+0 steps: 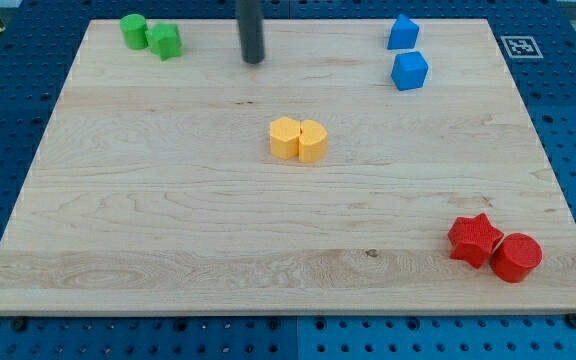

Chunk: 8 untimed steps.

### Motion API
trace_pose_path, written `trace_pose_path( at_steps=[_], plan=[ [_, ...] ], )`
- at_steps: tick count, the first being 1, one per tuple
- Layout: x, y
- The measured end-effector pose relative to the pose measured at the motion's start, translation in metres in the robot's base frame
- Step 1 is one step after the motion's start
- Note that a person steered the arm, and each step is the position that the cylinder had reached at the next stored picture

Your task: Slide blue cube towards center right

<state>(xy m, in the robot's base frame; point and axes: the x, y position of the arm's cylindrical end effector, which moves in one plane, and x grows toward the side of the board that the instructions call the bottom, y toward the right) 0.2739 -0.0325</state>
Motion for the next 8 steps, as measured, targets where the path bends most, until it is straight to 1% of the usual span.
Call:
trace_pose_path(
  at_steps=[2, 3, 5, 6, 7, 8],
  plan=[
    [0.012, 0.126],
    [0.022, 0.17],
    [0.026, 0.179],
    [0.02, 0.183],
    [0.02, 0.199],
    [0.034, 0.214]
  ],
)
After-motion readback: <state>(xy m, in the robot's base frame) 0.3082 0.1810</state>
